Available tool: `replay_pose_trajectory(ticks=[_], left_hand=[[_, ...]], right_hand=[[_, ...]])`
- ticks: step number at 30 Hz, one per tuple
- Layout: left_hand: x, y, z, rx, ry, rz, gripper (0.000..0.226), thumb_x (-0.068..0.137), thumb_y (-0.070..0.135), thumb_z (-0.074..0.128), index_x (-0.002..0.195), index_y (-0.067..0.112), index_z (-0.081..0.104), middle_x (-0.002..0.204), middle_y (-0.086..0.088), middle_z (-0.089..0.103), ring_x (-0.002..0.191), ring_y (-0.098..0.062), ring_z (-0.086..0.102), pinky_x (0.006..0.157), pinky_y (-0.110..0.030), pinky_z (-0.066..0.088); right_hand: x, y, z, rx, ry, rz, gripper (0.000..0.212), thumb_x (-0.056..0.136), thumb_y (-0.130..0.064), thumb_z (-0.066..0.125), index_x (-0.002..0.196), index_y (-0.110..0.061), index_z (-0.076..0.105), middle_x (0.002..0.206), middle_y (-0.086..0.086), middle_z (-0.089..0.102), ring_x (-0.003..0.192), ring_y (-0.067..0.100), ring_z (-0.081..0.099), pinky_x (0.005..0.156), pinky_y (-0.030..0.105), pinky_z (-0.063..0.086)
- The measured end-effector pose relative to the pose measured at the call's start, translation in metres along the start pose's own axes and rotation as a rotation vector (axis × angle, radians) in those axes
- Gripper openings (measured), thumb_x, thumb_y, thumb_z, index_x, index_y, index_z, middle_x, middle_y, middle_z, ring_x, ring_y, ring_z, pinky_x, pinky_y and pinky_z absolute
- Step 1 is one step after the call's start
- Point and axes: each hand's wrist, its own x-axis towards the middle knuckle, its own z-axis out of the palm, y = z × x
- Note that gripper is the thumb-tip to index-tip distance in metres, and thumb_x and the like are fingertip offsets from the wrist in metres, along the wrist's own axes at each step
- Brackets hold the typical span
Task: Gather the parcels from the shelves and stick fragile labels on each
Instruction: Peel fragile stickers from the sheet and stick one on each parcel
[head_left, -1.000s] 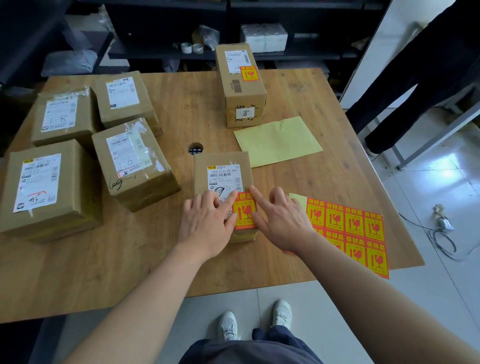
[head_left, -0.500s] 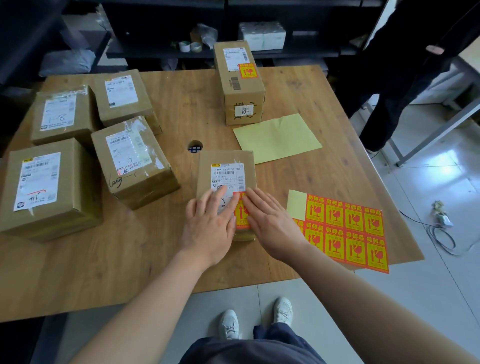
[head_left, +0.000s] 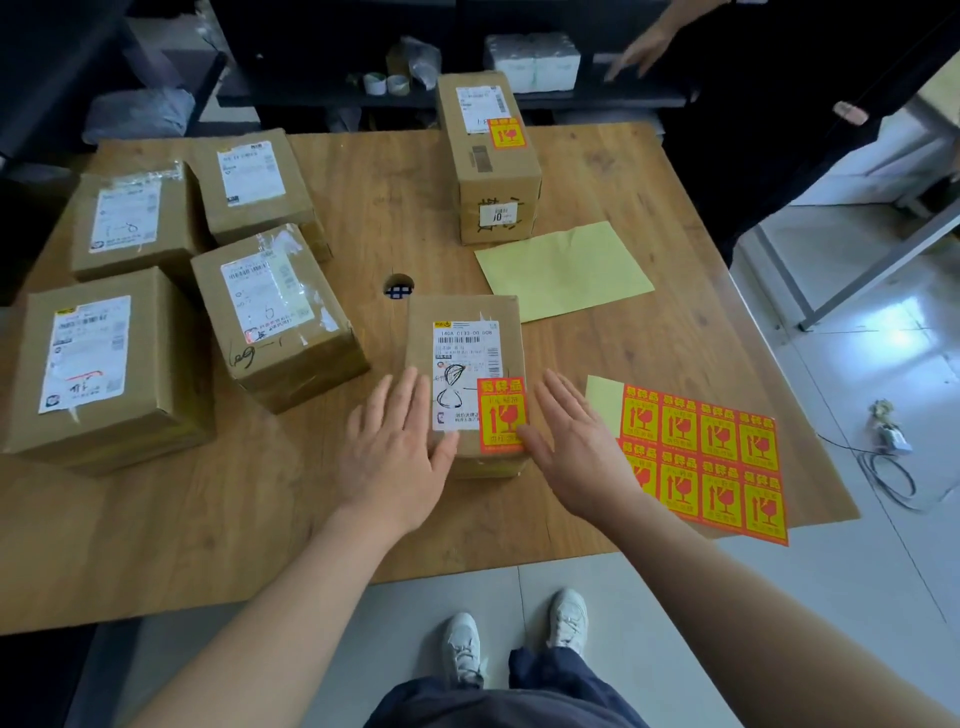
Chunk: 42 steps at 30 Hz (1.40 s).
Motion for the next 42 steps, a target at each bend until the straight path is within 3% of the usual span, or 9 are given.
replay_pose_trajectory(ticks=[2, 4, 7, 12, 18, 22, 28, 31, 42], left_hand=[[-0.005, -0.005, 0.003, -0.299, -0.100, -0.151, 0.077, 0.091, 0.061, 0.029, 0.149, 0.015, 0.008, 0.155, -0.005, 0.025, 0.137, -0.024, 0.029, 0.106, -0.037, 0.033], [-0.008, -0.005, 0.003, -0.580, -0.187, -0.206, 0.065, 0.091, 0.054, 0.042, 0.140, 0.015, 0.025, 0.141, -0.002, 0.047, 0.118, -0.019, 0.051, 0.085, -0.027, 0.048], [-0.007, -0.004, -0.006, -0.676, -0.115, -0.196, 0.046, 0.091, 0.048, 0.050, 0.126, 0.020, 0.040, 0.130, 0.005, 0.056, 0.100, -0.010, 0.055, 0.067, -0.016, 0.044], [0.017, -0.008, -0.038, -0.626, 0.005, -0.200, 0.047, 0.088, 0.053, 0.050, 0.120, 0.019, 0.045, 0.119, 0.004, 0.062, 0.100, -0.019, 0.058, 0.079, -0.035, 0.049], [0.082, -0.022, -0.083, -0.636, 0.097, -0.193, 0.054, 0.088, 0.055, 0.050, 0.128, 0.019, 0.043, 0.122, 0.004, 0.060, 0.101, -0.020, 0.059, 0.079, -0.034, 0.048], [0.142, -0.038, -0.107, -0.695, 0.149, -0.218, 0.050, 0.088, 0.051, 0.054, 0.128, 0.022, 0.045, 0.126, 0.004, 0.058, 0.106, -0.018, 0.057, 0.084, -0.031, 0.046], [0.235, -0.069, -0.124, -0.707, 0.140, -0.236, 0.050, 0.088, 0.048, 0.057, 0.130, 0.022, 0.046, 0.126, 0.007, 0.058, 0.098, -0.010, 0.053, 0.078, -0.026, 0.042], [0.278, -0.089, -0.118, -0.704, 0.131, -0.273, 0.050, 0.088, 0.046, 0.058, 0.130, 0.020, 0.045, 0.125, 0.006, 0.058, 0.106, -0.015, 0.055, 0.079, -0.027, 0.040], [0.369, -0.131, -0.066, -0.654, -0.005, -0.331, 0.052, 0.092, 0.043, 0.053, 0.134, 0.016, 0.039, 0.134, -0.001, 0.054, 0.118, -0.022, 0.052, 0.086, -0.030, 0.042]], right_hand=[[0.000, -0.007, 0.002, 0.191, -0.009, 0.090, 0.054, 0.097, -0.049, 0.041, 0.145, -0.026, 0.034, 0.150, -0.004, 0.037, 0.133, 0.015, 0.038, 0.103, 0.031, 0.037], [0.004, -0.015, 0.002, 0.281, 0.013, 0.097, 0.035, 0.097, -0.042, 0.045, 0.125, -0.022, 0.056, 0.123, -0.002, 0.060, 0.108, 0.015, 0.057, 0.083, 0.023, 0.045], [0.009, -0.025, -0.004, 0.297, 0.055, 0.082, 0.028, 0.098, -0.038, 0.046, 0.105, -0.018, 0.064, 0.098, -0.002, 0.064, 0.082, 0.011, 0.057, 0.066, 0.023, 0.042], [0.037, -0.040, -0.031, 0.357, 0.118, 0.047, 0.029, 0.097, -0.036, 0.048, 0.090, -0.014, 0.065, 0.075, -0.001, 0.065, 0.065, 0.014, 0.055, 0.056, 0.030, 0.041], [0.113, -0.065, -0.069, 0.418, 0.124, -0.003, 0.029, 0.098, -0.035, 0.048, 0.088, -0.014, 0.065, 0.071, -0.002, 0.064, 0.062, 0.018, 0.053, 0.055, 0.033, 0.042], [0.177, -0.082, -0.090, 0.403, 0.132, -0.051, 0.025, 0.098, -0.034, 0.048, 0.081, -0.024, 0.063, 0.066, -0.010, 0.060, 0.059, 0.011, 0.052, 0.052, 0.029, 0.040], [0.279, -0.098, -0.096, 0.353, 0.079, -0.086, 0.029, 0.099, -0.037, 0.045, 0.082, -0.019, 0.060, 0.068, -0.010, 0.058, 0.061, 0.009, 0.053, 0.048, 0.021, 0.034], [0.326, -0.104, -0.086, 0.343, 0.049, -0.083, 0.029, 0.100, -0.034, 0.043, 0.078, -0.020, 0.054, 0.067, -0.011, 0.053, 0.061, 0.008, 0.050, 0.046, 0.018, 0.028], [0.423, -0.104, -0.027, 0.305, -0.039, 0.051, 0.032, 0.103, -0.026, 0.035, 0.114, -0.003, 0.054, 0.112, 0.015, 0.059, 0.097, 0.027, 0.057, 0.080, 0.034, 0.046]])
